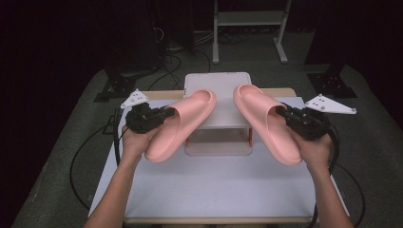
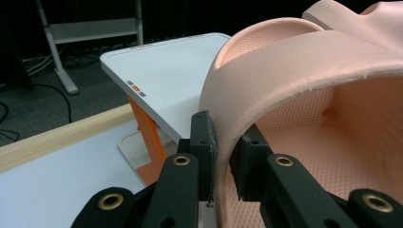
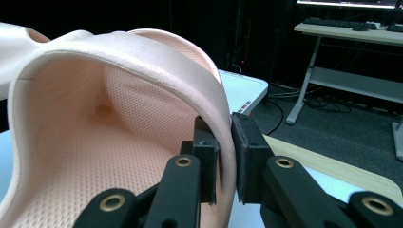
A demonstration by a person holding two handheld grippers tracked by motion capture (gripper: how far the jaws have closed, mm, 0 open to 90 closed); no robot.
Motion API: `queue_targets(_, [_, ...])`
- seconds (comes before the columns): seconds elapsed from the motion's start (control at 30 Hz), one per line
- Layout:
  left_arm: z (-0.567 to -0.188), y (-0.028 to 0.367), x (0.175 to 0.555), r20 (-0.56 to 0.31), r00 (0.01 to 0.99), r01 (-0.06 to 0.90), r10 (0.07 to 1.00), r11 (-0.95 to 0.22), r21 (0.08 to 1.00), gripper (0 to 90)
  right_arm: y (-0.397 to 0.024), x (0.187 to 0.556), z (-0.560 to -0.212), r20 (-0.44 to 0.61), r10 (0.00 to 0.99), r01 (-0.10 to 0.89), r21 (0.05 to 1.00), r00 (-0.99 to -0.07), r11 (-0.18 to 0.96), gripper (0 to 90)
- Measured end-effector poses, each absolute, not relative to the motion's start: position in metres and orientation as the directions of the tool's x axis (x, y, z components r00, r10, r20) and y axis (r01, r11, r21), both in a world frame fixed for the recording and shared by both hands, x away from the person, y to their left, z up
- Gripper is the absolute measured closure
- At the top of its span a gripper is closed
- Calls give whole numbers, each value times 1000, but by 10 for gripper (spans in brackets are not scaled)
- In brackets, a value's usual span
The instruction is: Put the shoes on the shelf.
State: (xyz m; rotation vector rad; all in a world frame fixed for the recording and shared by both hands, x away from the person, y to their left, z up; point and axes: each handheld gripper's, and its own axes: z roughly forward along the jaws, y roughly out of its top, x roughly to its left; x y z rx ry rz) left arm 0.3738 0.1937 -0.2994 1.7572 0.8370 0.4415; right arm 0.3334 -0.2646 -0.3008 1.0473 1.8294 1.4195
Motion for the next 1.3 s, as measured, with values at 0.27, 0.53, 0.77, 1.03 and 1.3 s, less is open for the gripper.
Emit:
queue_targets(0.27, [-298,199,385,-122,661,338,741,-149,929,803,-257,347,-297,8,860,233,964,-510,129,805])
queue_targets(0.53, [-295,195,399,-134,646,357,752,-142,923,802,-251,358,-294,10,861,237,963,-508,129,805])
queue_targets(0.77, [-292,189,413,-137,632,378,763,-149,914,799,-243,369,-293,7,861,241,961,-509,134,805])
queue_targets(1.03, [-288,176,430,-136,629,392,766,-161,906,796,-238,383,-294,5,870,251,958,-493,137,805])
queue_targets(1.3, [-288,169,437,-135,628,397,767,-167,902,793,-235,393,-297,15,876,273,952,-483,135,803])
